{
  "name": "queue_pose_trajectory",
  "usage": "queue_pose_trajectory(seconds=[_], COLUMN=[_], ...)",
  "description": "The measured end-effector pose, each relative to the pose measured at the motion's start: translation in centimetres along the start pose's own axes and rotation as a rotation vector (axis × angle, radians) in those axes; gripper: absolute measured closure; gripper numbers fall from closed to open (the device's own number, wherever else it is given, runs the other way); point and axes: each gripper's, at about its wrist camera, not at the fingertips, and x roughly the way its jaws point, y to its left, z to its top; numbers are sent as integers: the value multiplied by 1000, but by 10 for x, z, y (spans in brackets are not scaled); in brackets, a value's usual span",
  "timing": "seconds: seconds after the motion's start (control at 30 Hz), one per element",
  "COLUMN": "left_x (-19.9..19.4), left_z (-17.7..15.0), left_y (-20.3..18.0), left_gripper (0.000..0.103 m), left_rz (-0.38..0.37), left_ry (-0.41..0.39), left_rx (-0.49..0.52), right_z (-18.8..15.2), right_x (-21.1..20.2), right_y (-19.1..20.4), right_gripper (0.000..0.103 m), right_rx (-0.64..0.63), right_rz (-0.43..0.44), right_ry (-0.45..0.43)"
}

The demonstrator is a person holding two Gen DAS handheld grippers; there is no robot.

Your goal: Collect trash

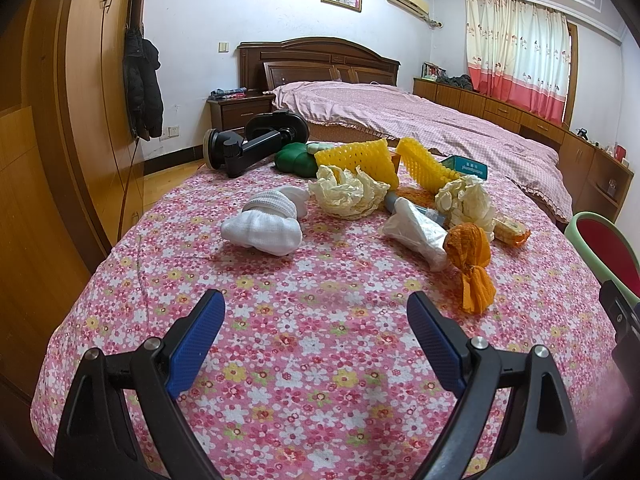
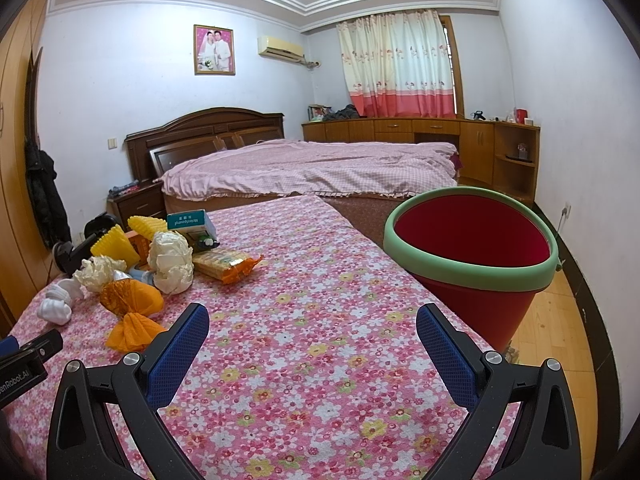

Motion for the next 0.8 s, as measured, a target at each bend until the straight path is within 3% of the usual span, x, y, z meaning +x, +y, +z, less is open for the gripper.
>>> queue_pose_trajectory(seconds=[0.8], left_x=[0], left_z=[0], left_y=[0], left_gripper=[11], left_rz=[-1], left_ry=[1], left_rx=[-1], right_z=[0], right_x=[-1], right_y=[-1], right_gripper=[0], right_rx=[3], right_rz=[-1], right_ry=[-3])
